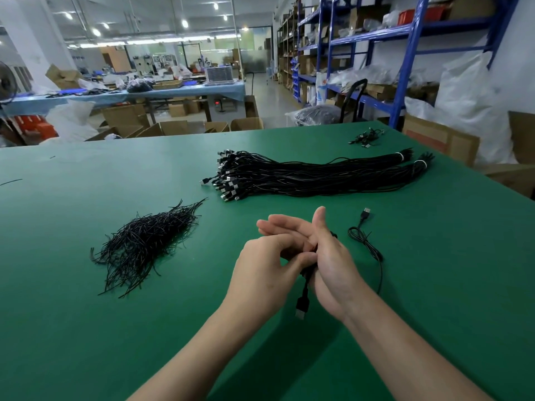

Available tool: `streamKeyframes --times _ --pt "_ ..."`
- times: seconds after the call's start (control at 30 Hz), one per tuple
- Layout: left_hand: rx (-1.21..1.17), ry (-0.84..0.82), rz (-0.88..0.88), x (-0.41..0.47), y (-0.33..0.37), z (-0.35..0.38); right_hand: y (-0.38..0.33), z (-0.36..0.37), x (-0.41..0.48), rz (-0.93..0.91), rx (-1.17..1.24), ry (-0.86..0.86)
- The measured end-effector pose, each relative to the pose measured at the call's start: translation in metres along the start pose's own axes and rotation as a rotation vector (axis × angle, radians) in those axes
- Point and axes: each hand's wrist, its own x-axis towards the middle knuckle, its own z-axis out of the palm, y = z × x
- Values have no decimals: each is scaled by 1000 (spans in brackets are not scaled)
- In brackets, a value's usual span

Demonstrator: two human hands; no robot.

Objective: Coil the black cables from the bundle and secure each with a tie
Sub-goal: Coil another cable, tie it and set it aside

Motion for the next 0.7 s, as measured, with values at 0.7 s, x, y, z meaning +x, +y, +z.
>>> streamKeyframes --times 0.7 --pt "-172 -53 -8 -5 -34 7 24 -9 9 94 -220 -17"
